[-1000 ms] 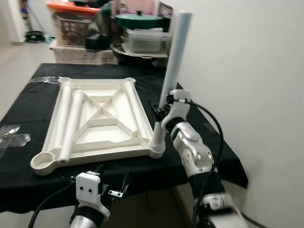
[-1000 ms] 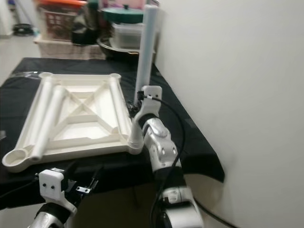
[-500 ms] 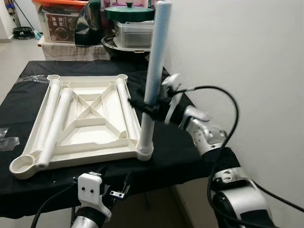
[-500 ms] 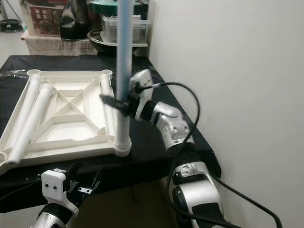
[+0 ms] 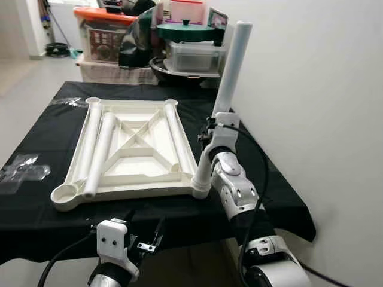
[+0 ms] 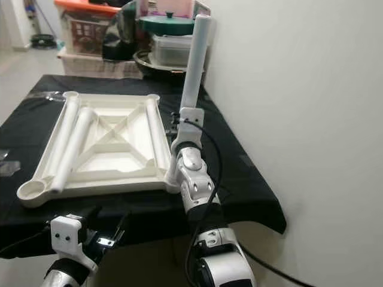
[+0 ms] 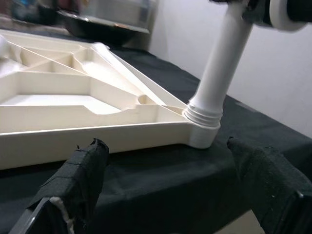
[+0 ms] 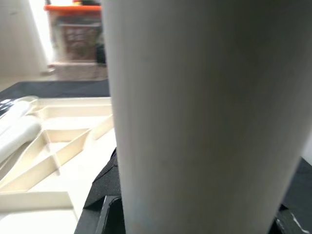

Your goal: Building children table

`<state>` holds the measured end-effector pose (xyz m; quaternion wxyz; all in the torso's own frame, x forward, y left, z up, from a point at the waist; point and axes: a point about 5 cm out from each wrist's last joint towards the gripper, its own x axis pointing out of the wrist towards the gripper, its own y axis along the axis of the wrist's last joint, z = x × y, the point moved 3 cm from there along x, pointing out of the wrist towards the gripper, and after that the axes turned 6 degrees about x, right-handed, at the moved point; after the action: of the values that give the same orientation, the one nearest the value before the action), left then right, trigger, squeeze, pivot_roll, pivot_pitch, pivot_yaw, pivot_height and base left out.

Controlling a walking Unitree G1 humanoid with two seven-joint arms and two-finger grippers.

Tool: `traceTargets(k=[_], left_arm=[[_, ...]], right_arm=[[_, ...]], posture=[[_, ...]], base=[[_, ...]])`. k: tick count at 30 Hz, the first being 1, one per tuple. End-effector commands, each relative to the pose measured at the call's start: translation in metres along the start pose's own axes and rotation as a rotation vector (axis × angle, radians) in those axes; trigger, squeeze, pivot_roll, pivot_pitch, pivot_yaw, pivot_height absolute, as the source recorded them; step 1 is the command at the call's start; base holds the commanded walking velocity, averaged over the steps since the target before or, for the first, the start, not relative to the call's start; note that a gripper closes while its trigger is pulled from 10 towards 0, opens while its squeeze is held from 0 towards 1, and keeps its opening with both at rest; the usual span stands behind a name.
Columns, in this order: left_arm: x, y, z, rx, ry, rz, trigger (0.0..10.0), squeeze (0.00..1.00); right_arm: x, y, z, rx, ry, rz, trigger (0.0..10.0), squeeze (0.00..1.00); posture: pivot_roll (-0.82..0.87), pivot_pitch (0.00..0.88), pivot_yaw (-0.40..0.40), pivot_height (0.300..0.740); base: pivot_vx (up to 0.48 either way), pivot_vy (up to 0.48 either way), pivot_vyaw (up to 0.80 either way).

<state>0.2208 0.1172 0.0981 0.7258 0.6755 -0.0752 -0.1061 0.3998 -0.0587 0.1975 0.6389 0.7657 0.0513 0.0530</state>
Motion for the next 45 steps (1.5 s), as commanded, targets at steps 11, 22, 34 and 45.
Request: traceTargets(k=[11, 22, 34, 45], left_arm=[[0.002, -0.002, 0.005, -0.02, -0.021, -0.01, 10.0, 0.0], [0.001, -0.001, 0.002, -0.012, 0.001, -0.002, 10.0, 0.0], [0.0, -0.001, -0.001, -0.006, 0.004, -0.006, 10.0, 0.0], [0.003, -0.003, 0.002, -0.023, -0.017, -0.008, 10.0, 0.0]], right_arm=[[-0.016, 0.029, -0.046, 0.028, 0.849, 0.042, 10.0, 0.0], [-0.014, 0.001, -0.048, -0.002, 0.917, -0.109, 0.0, 0.0], [-0.016, -0.062, 0.025, 0.183, -0.086, -0.178, 0.0, 0.0], [-0.033, 0.032, -0.052, 0.13, 1.059, 0.015, 10.0, 0.0]], posture=[[0.11, 0.0, -0.113, 0.74], [0.15, 0.0, -0.133, 0.74], [0.15, 0.0, -0.118, 0.74], [0.14, 0.0, -0.117, 0.74]], base=[[0.0, 0.0, 0.0], [0.0, 0.0, 0.0], [0.0, 0.0, 0.0], [0.0, 0.0, 0.0]])
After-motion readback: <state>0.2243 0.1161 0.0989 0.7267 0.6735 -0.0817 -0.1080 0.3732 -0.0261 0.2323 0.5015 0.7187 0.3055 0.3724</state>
